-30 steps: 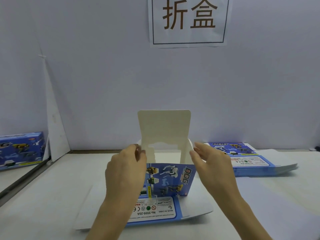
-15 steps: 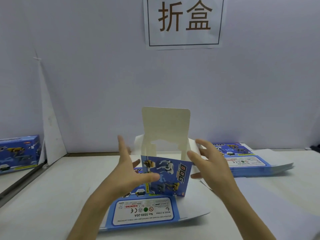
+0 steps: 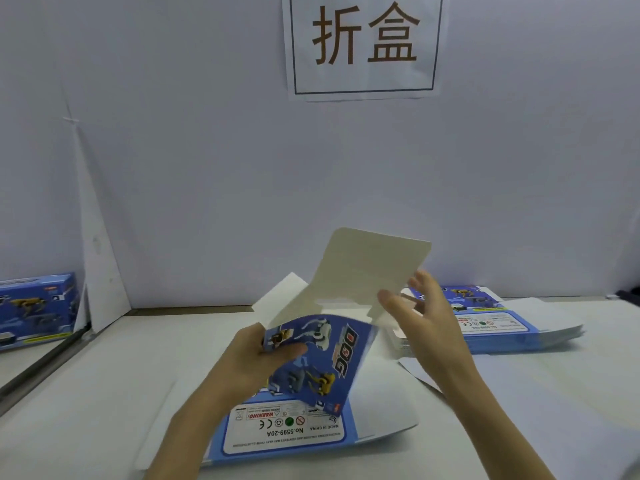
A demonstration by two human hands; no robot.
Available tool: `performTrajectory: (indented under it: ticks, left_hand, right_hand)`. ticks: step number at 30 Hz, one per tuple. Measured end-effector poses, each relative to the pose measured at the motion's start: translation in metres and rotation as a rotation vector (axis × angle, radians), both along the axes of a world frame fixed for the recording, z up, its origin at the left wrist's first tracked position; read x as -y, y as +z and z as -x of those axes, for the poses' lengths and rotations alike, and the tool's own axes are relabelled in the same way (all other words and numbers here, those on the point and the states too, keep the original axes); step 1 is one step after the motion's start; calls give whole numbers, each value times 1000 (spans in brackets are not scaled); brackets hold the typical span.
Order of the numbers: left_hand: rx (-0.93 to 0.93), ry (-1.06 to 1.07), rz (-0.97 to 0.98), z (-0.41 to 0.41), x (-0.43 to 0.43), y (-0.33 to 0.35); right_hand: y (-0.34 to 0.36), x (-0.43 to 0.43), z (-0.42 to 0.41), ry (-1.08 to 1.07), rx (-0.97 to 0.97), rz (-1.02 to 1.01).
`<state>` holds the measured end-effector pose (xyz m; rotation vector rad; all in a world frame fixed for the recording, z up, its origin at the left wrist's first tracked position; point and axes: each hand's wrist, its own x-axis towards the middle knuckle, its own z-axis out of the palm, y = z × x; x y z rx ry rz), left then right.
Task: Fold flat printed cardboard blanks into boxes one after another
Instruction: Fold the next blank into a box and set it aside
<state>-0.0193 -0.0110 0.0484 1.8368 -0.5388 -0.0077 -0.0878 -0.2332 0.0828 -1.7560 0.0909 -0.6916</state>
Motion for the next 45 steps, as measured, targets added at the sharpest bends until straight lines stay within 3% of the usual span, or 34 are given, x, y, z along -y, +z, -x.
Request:
performTrajectory:
  ticks: [2,6,9,12,18,24,27,30,33,35,39,45]
  left_hand:
    - [-3,-59,51,1,-5,7]
    - [167,33,88,5,7,9]
    - [120,-84,21,10,18,0]
    - [95,-55,-59,16,26,-5]
    - [467,23,-261,17,23,-6]
    - [562,-11,-198,15,23,-3]
    - [513,-2,-188,15,21,-5]
    - [512,1,-182,15,24,-6]
    - [509,-15,-168,17,27,-7]
    - [511,-15,-183,17,26,-7]
    - [449,-10,-200,14,22,-6]
    - [446,-7,-229,13,21,-7]
  right_hand:
    - [3,1,2,65,36,28]
    - [2,-3,2,26,108,106]
    - [-1,-6,2,8,103,117]
    - [0,-5,1,26,89,174]
    - [26,-3,-2,18,88,303]
    - [60,-3,-24,2,163,491]
    - [52,13,-40,68,44,55]
    - [9,26,-50,111,-313,-526]
    - [-39,18,-48,277,-697,-708]
    - [-44,16,-48,325,-716,-722]
    - [-6,24,-52,157,-463,-650]
    - [27,29,-53,33,-180,-80]
